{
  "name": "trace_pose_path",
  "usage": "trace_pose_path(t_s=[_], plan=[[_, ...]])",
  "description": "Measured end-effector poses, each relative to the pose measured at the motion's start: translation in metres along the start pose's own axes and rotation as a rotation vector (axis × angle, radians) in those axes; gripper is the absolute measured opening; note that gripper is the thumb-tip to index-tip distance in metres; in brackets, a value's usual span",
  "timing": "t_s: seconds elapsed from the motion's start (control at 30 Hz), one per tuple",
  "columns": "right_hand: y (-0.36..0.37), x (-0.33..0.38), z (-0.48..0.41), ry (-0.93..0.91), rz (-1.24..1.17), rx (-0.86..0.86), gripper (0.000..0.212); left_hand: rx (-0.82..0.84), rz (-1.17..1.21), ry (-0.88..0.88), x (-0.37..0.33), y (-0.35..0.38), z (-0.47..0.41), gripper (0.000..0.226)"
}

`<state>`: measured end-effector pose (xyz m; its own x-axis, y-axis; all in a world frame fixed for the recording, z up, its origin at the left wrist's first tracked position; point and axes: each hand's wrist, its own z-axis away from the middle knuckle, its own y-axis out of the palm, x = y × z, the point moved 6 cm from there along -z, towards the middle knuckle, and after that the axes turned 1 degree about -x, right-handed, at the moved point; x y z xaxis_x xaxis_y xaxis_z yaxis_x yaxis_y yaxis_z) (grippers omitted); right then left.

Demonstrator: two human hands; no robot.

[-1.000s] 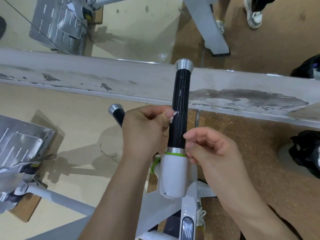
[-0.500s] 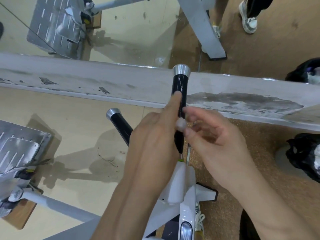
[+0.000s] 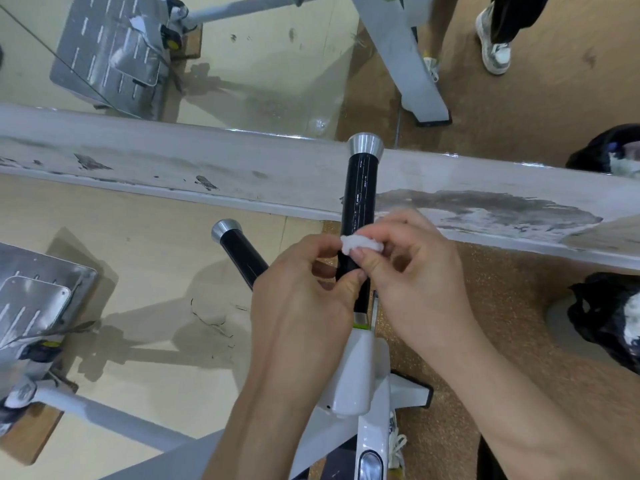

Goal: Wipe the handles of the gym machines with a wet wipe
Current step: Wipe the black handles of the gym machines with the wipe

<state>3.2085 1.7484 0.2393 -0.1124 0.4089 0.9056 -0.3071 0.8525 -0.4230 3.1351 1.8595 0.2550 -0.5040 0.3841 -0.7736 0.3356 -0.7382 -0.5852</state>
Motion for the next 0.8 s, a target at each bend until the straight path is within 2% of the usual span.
trace_pose_path(t_s=[0.17, 0.33, 0.47, 0.53, 0.63, 0.73, 0.8], plan=[[-0.006, -0.004, -0.033, 0.062, 0.037, -0.109, 0.005, -0.005, 0.004, -0.027, 0.002, 0.001, 0.000, 0.027], [0.004, 0.001, -0.007, 0.028, -0.011, 0.076, 0.014, 0.012, 0.002, -0.010, -0.004, 0.000, -0.001, 0.031], [0.000, -0.001, -0.037, 0.026, 0.028, -0.099, 0.008, 0.017, -0.016, -0.017, -0.003, 0.003, -0.003, 0.031], [-0.003, -0.003, -0.042, 0.069, -0.002, -0.117, 0.009, 0.026, -0.037, -0.014, -0.003, 0.004, -0.004, 0.033], [0.000, 0.008, -0.020, 0.053, -0.003, 0.064, 0.008, 0.039, -0.061, 0.023, -0.008, 0.001, -0.006, 0.025], [0.000, 0.012, -0.010, 0.068, 0.006, 0.272, 0.014, 0.045, -0.122, 0.047, -0.012, 0.000, -0.007, 0.028], [-0.004, 0.011, -0.020, 0.096, 0.010, 0.309, 0.008, 0.008, -0.177, 0.079, -0.014, 0.000, -0.008, 0.026]])
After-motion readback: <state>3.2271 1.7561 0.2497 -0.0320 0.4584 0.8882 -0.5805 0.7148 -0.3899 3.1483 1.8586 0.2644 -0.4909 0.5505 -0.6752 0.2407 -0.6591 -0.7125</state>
